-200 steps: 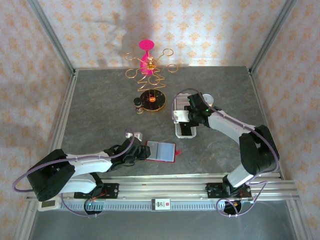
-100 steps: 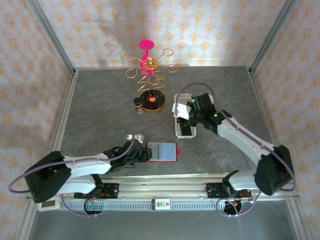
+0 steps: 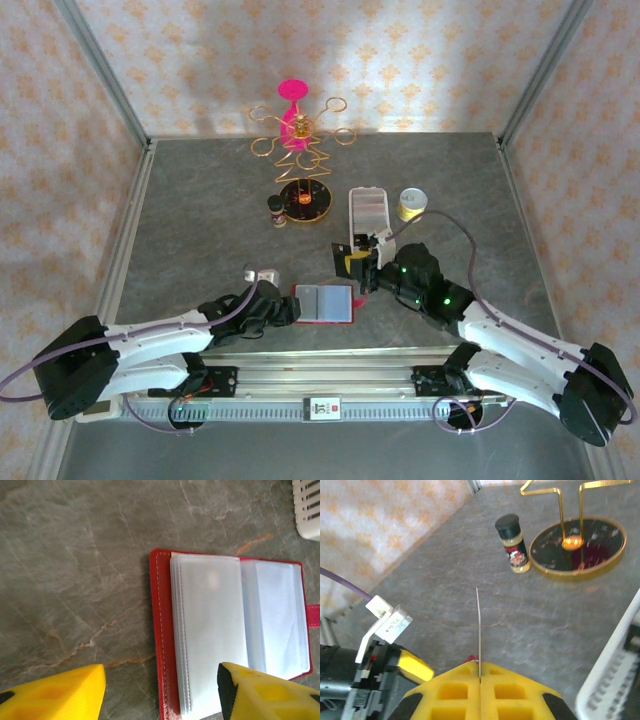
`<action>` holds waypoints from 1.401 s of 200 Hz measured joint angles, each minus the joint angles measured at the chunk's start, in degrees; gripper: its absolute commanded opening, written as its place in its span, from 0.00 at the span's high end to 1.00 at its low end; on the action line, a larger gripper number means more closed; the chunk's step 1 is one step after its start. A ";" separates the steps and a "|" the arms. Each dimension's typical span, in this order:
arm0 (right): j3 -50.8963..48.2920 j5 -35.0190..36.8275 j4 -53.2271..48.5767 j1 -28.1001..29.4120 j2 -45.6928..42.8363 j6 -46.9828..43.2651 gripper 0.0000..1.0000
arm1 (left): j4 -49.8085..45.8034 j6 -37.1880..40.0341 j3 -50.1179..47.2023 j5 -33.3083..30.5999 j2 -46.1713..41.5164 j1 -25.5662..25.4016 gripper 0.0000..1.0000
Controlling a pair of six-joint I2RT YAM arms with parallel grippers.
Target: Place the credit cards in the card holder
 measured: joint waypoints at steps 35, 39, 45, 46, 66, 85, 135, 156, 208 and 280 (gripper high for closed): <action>-6.45 2.25 6.47 3.32 0.07 18.47 1.00 | -3.82 0.33 3.67 -2.60 0.39 0.00 0.31; -6.95 2.62 7.08 3.56 0.37 20.33 1.00 | -4.13 0.44 4.02 -2.78 0.59 0.00 0.31; -7.50 3.10 7.74 3.87 0.96 22.84 1.00 | -4.57 0.50 4.55 -3.13 1.05 0.00 0.32; -7.56 3.21 7.89 3.91 1.03 23.10 1.00 | -4.66 0.50 4.63 -3.17 1.09 0.00 0.32; -8.87 5.20 9.97 5.49 3.41 29.44 1.00 | -6.27 0.81 6.62 -4.26 3.61 -0.13 0.34; -9.49 6.36 12.50 7.41 5.62 33.59 1.00 | -7.41 1.33 8.70 -4.90 6.73 -0.85 0.36; -9.16 8.52 15.63 9.73 12.72 37.75 1.00 | -7.89 2.19 11.61 -5.16 13.29 -2.40 0.40; -9.07 9.14 15.23 9.90 14.88 37.79 1.00 | -7.87 2.23 11.65 -5.31 14.43 -2.86 0.43; -8.02 9.44 15.32 9.90 20.65 37.68 1.00 | -7.74 2.62 12.74 -5.55 17.00 -3.54 0.56; -5.97 9.01 16.72 9.90 25.73 37.51 1.00 | -6.97 2.51 12.70 -5.53 17.05 -3.74 0.64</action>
